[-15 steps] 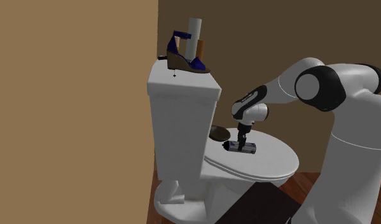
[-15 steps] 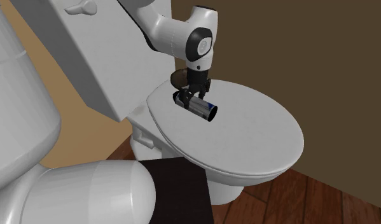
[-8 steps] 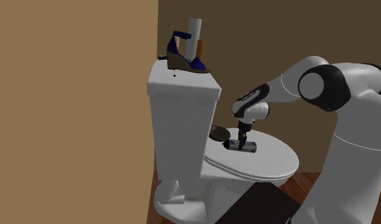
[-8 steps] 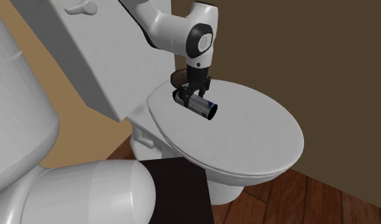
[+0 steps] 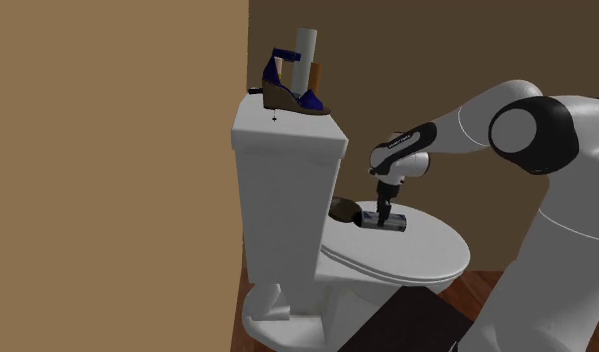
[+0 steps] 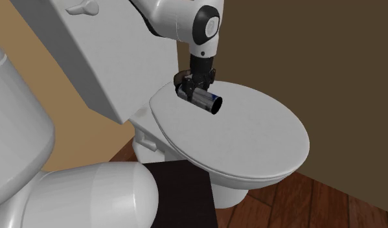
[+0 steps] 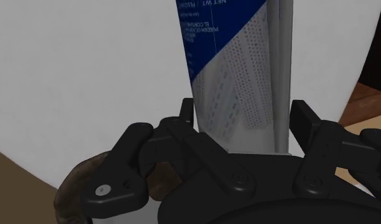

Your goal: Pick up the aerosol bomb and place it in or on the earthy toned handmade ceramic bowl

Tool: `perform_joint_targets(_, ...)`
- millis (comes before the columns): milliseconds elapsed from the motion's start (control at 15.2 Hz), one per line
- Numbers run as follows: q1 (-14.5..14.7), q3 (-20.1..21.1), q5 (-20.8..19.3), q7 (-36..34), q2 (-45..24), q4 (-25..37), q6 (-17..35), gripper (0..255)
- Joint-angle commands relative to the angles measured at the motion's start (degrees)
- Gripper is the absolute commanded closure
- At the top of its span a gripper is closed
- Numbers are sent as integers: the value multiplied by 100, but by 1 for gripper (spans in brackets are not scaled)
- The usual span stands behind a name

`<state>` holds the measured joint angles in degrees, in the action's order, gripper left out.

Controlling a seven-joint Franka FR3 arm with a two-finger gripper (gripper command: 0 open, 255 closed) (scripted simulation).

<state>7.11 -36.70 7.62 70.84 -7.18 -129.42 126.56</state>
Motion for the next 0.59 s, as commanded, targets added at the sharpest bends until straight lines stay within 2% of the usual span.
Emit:
perform_joint_targets(0,20,-27,-123,-89,149,41,-153,255)
perform_joint_targets(528,63,-53,-469,-356,600,275,-732,255)
